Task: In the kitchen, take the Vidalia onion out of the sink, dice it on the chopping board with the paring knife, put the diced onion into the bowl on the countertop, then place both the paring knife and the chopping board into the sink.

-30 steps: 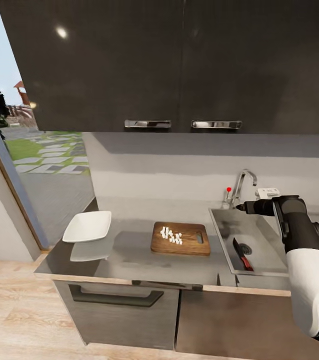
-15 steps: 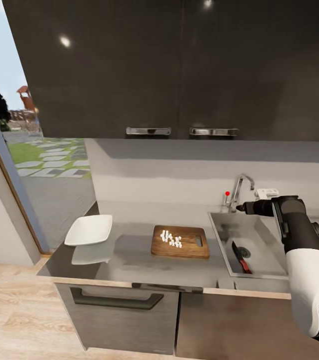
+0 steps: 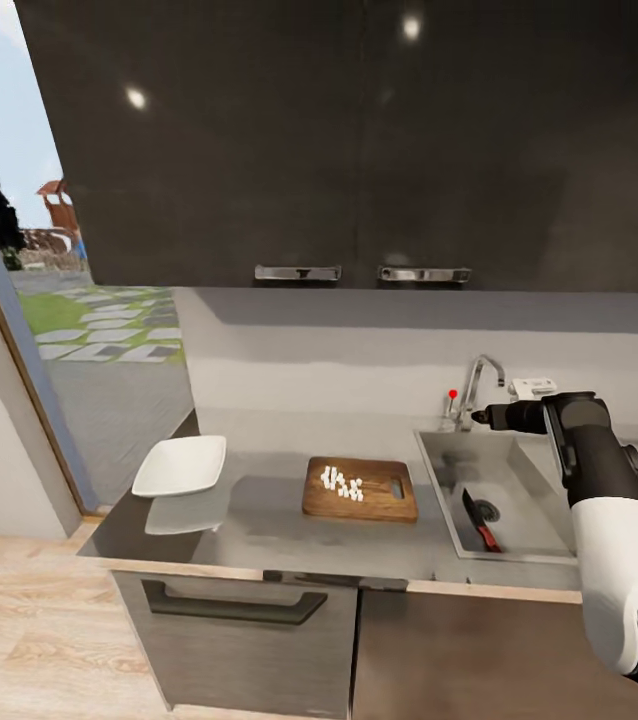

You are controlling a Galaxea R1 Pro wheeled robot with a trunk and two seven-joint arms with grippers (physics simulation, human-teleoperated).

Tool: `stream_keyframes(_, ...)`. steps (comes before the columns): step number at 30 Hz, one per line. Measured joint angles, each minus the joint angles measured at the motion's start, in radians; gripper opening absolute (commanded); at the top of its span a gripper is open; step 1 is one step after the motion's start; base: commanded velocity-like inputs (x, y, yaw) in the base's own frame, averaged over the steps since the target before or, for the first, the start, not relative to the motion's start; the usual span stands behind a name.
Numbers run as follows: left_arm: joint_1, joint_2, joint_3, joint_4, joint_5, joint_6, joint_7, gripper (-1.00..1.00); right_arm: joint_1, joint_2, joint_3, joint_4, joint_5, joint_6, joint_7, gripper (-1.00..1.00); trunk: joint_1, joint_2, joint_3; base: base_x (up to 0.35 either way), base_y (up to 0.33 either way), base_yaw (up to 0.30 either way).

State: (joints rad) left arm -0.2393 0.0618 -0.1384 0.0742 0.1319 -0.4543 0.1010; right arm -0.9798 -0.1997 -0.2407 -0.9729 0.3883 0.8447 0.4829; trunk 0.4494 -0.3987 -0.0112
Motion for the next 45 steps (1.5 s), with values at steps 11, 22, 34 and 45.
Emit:
stream_keyframes(11,0.0,-0.001,0.0,0.0,0.0,0.0,0.0,1.0,-0.001,-0.001,0.0,0.039,0.0,-0.003,0.0,1.0,0.0,-0.001,0.017,0.0,0.0,0.0)
stream_keyframes(22,0.0,-0.002,0.0,0.0,0.0,0.001,0.0,1.0,0.0,-0.001,0.0,0.069,0.001,-0.007,0.0,1.0,0.0,-0.001,0.033,0.0,0.0,0.0)
stream_keyframes(34,0.0,-0.002,-0.001,0.001,-0.002,0.0,-0.004,1.0,0.0,-0.003,0.0,0.079,0.001,-0.024,0.0,1.0,0.0,-0.001,0.05,0.0,0.0,0.0)
stream_keyframes(45,0.0,0.007,-0.001,0.0,-0.002,0.0,-0.001,1.0,0.0,-0.003,0.0,0.141,0.002,-0.081,-0.003,1.0,0.0,0.0,0.051,0.0,0.165,0.0)
